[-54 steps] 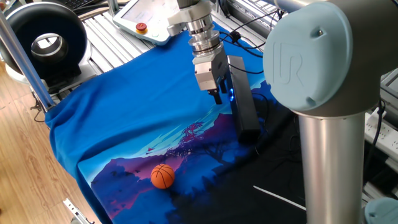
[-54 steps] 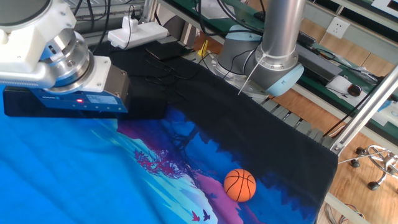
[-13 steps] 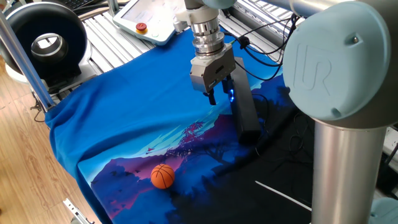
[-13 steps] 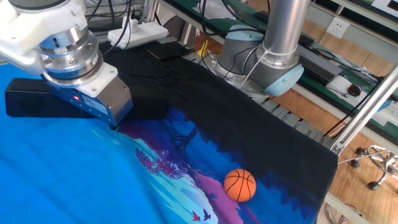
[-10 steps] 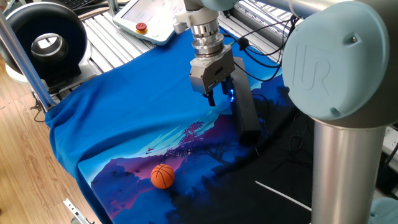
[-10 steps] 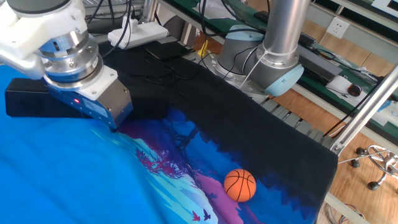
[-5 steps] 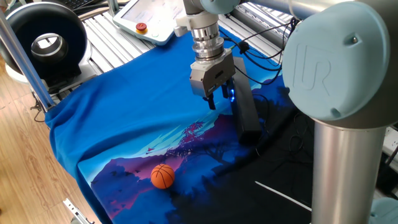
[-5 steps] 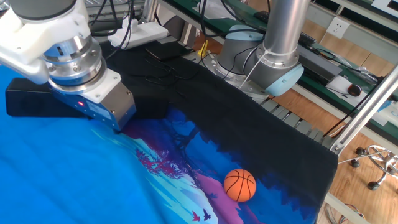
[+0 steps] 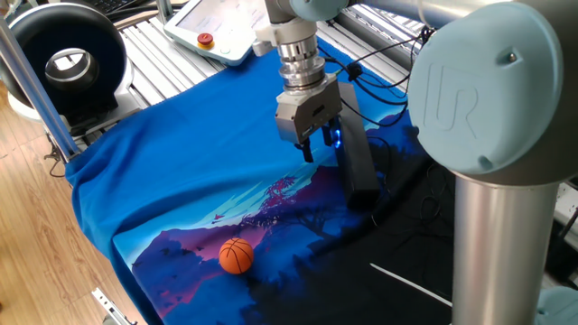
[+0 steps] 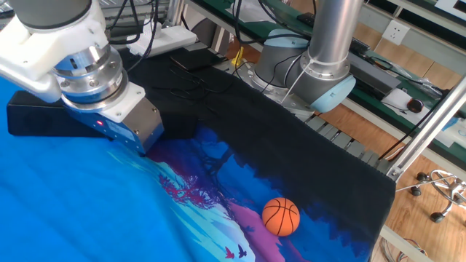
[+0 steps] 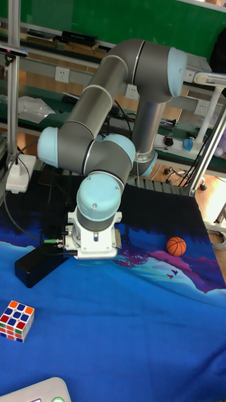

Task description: Turn the knob to decrease the volume of the speaker

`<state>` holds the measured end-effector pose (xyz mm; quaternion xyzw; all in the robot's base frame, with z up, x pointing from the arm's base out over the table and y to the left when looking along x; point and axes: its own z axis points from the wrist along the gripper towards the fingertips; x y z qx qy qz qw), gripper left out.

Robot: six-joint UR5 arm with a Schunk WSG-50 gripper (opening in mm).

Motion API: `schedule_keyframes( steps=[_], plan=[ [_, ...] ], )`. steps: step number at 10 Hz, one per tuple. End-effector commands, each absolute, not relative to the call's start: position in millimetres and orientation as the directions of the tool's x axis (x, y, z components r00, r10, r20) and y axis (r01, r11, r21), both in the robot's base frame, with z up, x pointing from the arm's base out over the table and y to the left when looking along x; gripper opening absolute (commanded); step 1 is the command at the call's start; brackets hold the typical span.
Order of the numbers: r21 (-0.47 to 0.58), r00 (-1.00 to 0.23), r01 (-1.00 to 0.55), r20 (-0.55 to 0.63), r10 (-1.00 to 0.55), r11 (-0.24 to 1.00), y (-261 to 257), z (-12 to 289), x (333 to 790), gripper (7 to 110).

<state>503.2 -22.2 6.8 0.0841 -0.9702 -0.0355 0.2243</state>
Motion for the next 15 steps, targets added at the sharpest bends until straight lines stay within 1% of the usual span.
schedule_keyframes(
  steps=[1,6,9,10,12,15],
  plan=[
    [0.127,-0.886,-0.151,0.423,-0.191,0.98,-16.3,19.8,518.1,66],
    [0.154,-0.87,-0.141,0.451,-0.196,0.978,-23.6,50.8,534.0,66],
    [0.1,-0.855,-0.129,0.493,-0.161,0.987,-34.3,47.8,520.0,66],
    [0.085,-0.859,-0.131,0.487,-0.156,0.988,-37.2,42.9,517.2,66],
    [0.069,-0.867,-0.136,0.475,-0.152,0.988,-41.7,32.3,510.9,66],
    [0.068,-0.866,-0.134,0.478,-0.151,0.989,-40.4,32.1,506.8,66]
  ],
)
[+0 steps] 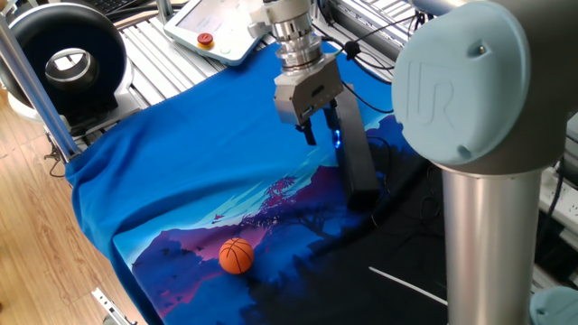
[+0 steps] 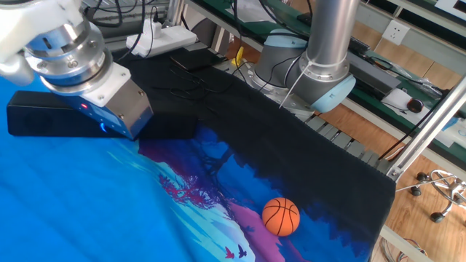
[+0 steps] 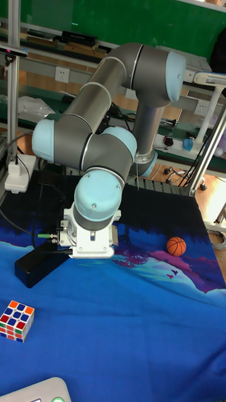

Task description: Turn the knob to decrease the volume of the speaker

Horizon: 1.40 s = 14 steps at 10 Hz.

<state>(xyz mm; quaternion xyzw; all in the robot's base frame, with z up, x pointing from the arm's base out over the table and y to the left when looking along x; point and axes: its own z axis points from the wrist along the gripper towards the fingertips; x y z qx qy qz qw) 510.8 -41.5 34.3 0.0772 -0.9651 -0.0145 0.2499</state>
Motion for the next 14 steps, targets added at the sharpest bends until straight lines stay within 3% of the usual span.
schedule_keyframes(
  steps=[1,14],
  plan=[
    [0.074,-0.864,-0.133,0.479,-0.152,0.988,-38.9,32.3,505.7,66],
    [0.075,-0.876,-0.127,0.46,-0.147,0.989,-35.0,7.3,516.0,66]
  ],
)
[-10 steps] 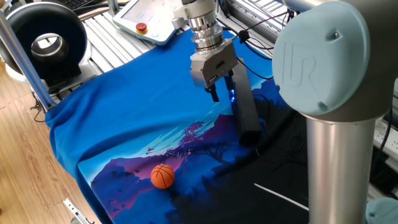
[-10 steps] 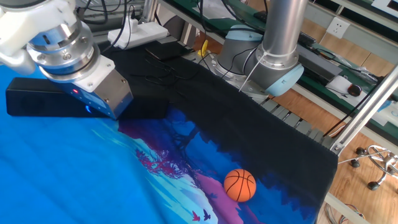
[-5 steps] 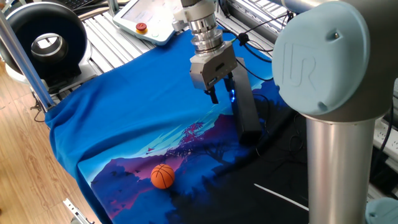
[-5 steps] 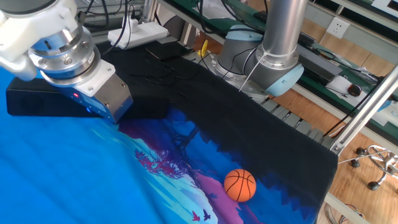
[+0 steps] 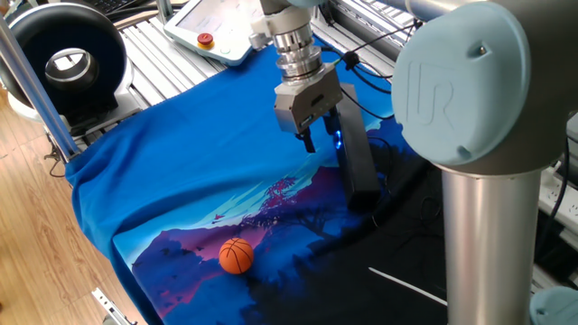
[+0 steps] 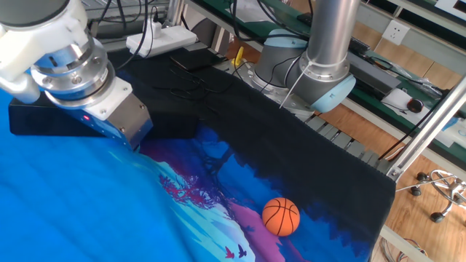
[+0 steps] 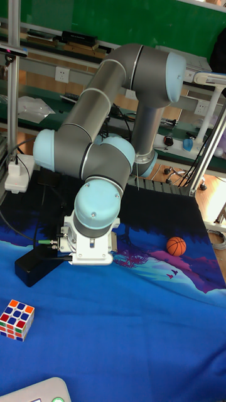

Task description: Turn the knob to decrease the volume of the speaker

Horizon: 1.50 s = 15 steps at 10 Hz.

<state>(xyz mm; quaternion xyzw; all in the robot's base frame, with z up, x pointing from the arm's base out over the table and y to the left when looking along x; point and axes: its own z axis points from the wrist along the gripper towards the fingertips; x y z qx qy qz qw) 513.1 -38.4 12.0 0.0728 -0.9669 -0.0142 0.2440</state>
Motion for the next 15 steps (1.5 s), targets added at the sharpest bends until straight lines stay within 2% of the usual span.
schedule_keyframes(
  steps=[1,8,11,12,14,15],
  plan=[
    [0.077,-0.876,-0.127,0.458,-0.148,0.989,-34.1,5.6,516.0,66],
    [0.092,-0.882,-0.121,0.446,-0.15,0.988,-26.5,6.7,517.0,66],
    [0.121,-0.877,-0.132,0.448,-0.173,0.984,-27.4,44.6,535.1,66],
    [0.105,-0.896,-0.144,0.409,-0.175,0.984,-39.7,57.7,553.1,66],
    [0.108,-0.969,-0.061,0.232,-0.085,0.992,-46.0,74.0,607.4,66],
    [0.113,-0.989,-0.042,0.137,-0.057,0.993,-55.0,86.7,631.7,7]
  ],
)
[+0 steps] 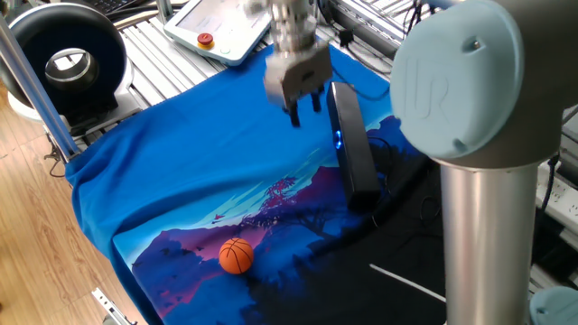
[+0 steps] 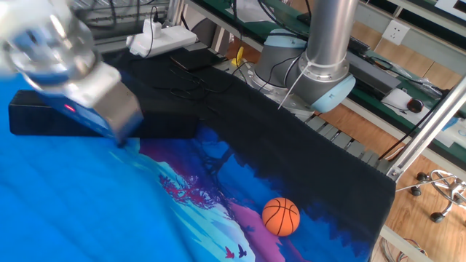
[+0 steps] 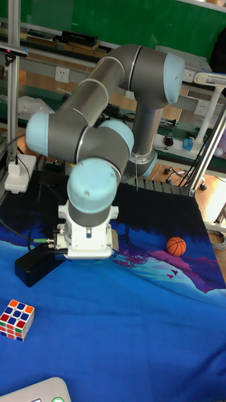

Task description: Turn the knob to decrease the volume of the speaker

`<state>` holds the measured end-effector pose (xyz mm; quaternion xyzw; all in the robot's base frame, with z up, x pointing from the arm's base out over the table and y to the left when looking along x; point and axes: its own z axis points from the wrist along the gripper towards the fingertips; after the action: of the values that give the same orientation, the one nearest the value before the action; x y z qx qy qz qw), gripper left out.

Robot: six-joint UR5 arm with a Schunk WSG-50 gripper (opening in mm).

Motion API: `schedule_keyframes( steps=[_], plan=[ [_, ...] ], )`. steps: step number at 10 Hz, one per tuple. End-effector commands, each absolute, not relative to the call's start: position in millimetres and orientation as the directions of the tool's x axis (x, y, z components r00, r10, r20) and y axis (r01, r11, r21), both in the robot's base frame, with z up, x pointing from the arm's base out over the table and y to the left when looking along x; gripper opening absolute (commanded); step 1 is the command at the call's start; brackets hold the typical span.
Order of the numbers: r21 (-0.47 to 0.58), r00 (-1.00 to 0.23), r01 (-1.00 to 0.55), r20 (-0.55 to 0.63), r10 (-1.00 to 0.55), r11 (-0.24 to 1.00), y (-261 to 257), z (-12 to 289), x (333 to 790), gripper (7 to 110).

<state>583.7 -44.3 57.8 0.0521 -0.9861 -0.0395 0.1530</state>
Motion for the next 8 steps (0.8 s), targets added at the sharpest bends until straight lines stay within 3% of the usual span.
schedule_keyframes(
  steps=[1,3,5,8],
  plan=[
    [0.103,-0.998,-0.051,0.022,-0.054,0.993,-75.5,107.3,657.2,7],
    [0.061,-0.992,-0.05,-0.118,-0.043,0.997,-113.3,134.7,681.0,7],
    [0.094,-0.955,-0.059,-0.294,-0.029,0.994,-108.9,148.2,723.5,7],
    [0.115,-0.993,-0.087,-0.087,-0.077,0.99,-91.7,120.0,677.0,7]
  ],
)
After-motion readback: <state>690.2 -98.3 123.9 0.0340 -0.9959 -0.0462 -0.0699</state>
